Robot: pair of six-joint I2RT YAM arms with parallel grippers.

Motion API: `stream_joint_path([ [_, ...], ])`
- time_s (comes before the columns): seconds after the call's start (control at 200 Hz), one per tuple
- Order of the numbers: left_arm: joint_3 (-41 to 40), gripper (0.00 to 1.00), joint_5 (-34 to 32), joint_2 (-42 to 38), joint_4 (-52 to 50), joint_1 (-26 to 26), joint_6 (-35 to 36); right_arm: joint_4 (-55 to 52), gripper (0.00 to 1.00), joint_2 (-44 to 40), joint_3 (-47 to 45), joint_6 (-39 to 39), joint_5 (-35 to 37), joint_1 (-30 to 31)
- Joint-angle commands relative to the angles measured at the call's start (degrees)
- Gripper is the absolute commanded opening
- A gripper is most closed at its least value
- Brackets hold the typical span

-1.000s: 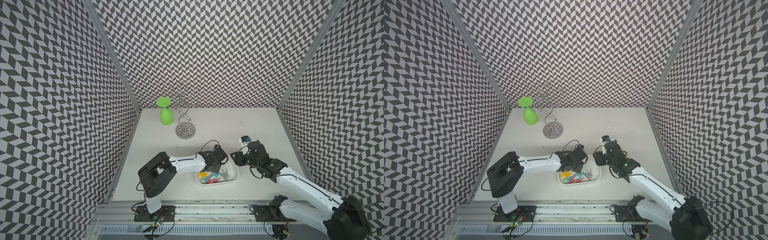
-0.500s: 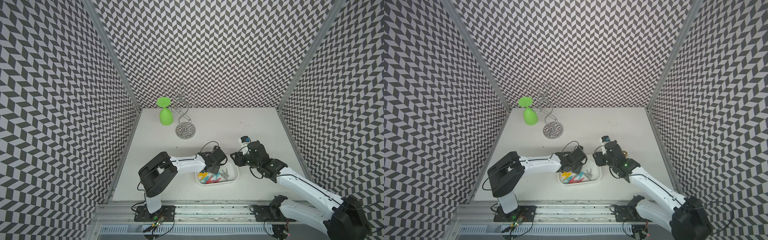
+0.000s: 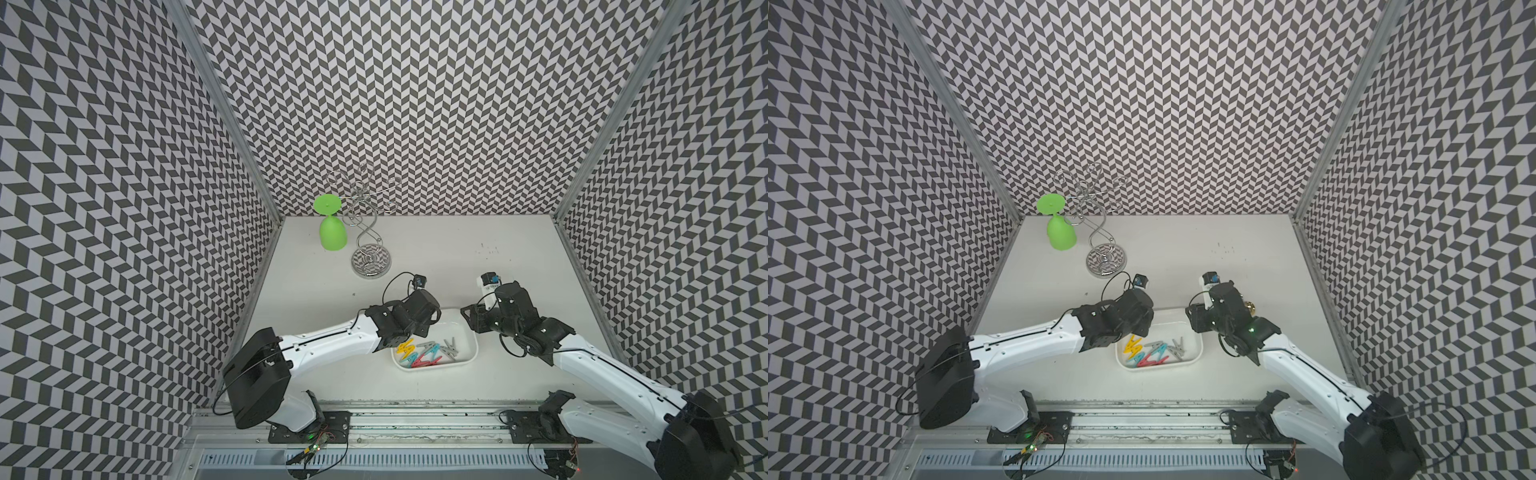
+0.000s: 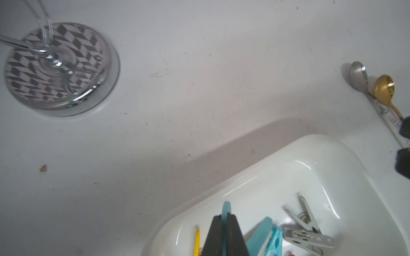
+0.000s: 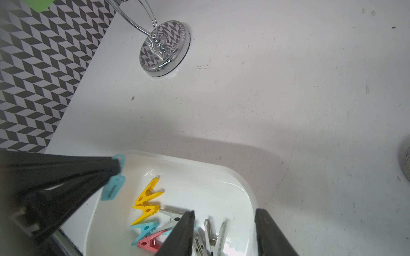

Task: Take the clothespins out of the storage box
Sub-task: Pick up the clothespin from the storage box, then place the clothespin at the center of the board.

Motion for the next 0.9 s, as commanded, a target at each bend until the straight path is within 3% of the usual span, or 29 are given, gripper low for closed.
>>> stream_joint_path([
  [0.0, -3.95, 0.00, -6.44, -4.10, -3.00, 2.22, -4.16, 1.90, 0.48, 0.12, 0.16, -0.50, -0.05, -0.27],
  [0.27, -16.71, 0.00, -2.90, -13.98, -1.94, 14.19, -9.76, 2.08, 0.47, 0.57, 0.19, -0.57, -0.50, -0.30],
  [0.506, -24.12, 0.00, 4.29, -14.47, 3.64, 22.71, -9.12, 2.08, 0.48, 0.31, 0.15, -0.59, -0.98, -0.30],
  [0.721, -25.57, 0.01, 7.09, -10.35, 6.07, 24.58, -8.64, 2.08, 0.48, -0.20, -0.29, -0.62, -0.94, -0.27],
  [0.896, -25.43, 0.09, 7.49, -9.95, 6.25, 24.56, -8.55, 2.06, 0.48, -0.56, -0.53, -0.55, -0.94, -0.28],
])
